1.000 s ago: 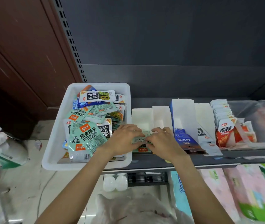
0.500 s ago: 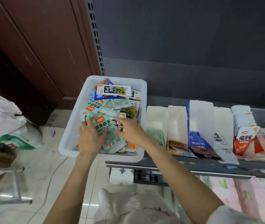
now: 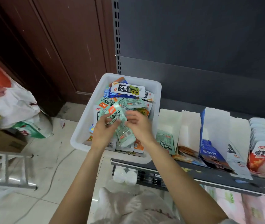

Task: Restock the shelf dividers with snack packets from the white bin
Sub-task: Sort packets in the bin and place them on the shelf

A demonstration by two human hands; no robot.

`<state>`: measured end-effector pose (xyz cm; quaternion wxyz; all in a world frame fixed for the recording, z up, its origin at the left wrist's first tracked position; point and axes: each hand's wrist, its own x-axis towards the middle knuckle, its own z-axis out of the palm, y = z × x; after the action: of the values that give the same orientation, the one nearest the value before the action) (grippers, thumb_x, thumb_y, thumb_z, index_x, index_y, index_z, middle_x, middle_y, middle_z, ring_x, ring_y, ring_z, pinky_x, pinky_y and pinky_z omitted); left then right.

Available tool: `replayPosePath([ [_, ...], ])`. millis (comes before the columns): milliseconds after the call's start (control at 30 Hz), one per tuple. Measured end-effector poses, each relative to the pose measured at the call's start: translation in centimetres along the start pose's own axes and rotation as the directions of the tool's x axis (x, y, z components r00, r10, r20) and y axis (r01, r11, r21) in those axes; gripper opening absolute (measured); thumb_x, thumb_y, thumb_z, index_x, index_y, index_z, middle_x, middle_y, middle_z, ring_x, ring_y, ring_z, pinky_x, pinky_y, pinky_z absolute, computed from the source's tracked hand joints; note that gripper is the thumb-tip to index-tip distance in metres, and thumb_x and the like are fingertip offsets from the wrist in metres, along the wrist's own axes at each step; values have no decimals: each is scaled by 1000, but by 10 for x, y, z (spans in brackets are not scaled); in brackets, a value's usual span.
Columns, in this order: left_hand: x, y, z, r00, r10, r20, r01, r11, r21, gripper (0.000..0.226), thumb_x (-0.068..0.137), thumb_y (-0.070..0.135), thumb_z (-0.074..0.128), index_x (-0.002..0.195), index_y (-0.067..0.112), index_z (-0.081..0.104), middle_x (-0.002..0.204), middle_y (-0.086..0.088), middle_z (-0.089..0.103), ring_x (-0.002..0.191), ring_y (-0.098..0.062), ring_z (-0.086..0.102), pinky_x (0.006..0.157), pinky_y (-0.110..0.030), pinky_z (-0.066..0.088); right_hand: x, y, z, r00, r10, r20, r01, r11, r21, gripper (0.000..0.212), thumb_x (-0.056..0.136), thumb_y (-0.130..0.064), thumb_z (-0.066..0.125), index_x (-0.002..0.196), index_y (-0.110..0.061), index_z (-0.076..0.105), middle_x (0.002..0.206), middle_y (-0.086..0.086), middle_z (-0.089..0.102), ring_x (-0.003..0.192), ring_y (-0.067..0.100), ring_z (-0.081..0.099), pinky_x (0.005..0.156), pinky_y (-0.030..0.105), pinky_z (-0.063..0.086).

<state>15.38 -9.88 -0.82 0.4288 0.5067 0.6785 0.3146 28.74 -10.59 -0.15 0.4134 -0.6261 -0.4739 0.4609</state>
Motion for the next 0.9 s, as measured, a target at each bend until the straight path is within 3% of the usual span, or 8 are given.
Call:
replayPosePath([
  [100,-15,28,-2,988,38,148,15,939,-344,51,84,42,64,129,22,49,111,4,61,97,-9,63,83,-31,55,-22,-13,-13,951,-279,-133,266,958,-105,35,84,0,65,117,-12,61,102,-5,66,83,-2,59,78,13,50],
  [233,-26,57,17,948,228,221,-107,885,-454,38,89,36,60,115,8,55,109,-12,64,100,-22,64,86,-38,54,-41,-10,-28,790,-608,-85,493,710,-504,37,82,-4,69,118,-9,60,104,2,66,87,8,62,80,22,54],
  [333,-29,72,34,943,269,197,-144,861,-488,17,98,17,47,102,10,62,102,-12,67,97,-25,65,85,-43,53,-48,-9,-50,804,-588,-86,467,715,-520,39,83,-10,69,121,-10,58,112,3,61,95,9,61,83,25,54],
  [433,-24,82,48,874,410,260,-299,877,-376,18,97,17,48,96,15,65,93,-9,69,90,-28,64,85,-50,51,-57,-14,-86,788,-549,-278,385,792,-473,32,84,-17,69,114,-12,58,107,0,57,84,-2,55,70,11,48],
  [533,-25,93,60,729,571,378,-477,819,-318,19,95,16,51,89,27,65,78,11,68,77,-9,63,74,-29,51,-61,-18,-124,798,-433,-420,225,860,-458,48,83,-25,70,125,-22,48,110,-8,52,86,1,52,65,9,43],
  [633,-24,95,74,622,627,469,-555,775,-301,31,93,7,53,74,31,60,63,20,63,65,8,57,62,-9,42,-64,-15,-145,818,-392,-421,179,869,-462,56,84,-22,70,133,-28,43,105,-9,57,75,10,55,64,16,48],
  [767,-12,79,86,552,662,507,-644,725,-246,19,91,12,58,96,27,69,86,23,68,84,7,63,77,-13,47,-67,5,-146,808,-482,-337,205,768,-607,15,88,-17,65,102,-20,63,92,-5,69,75,11,63,66,34,55],
  [900,-2,58,93,464,747,476,-857,515,27,23,88,13,63,105,27,71,100,12,70,92,-5,63,83,-27,50,-71,25,-138,839,-475,-266,191,714,-673,9,88,-13,63,95,-17,68,89,-3,71,77,14,66,68,30,55],
])
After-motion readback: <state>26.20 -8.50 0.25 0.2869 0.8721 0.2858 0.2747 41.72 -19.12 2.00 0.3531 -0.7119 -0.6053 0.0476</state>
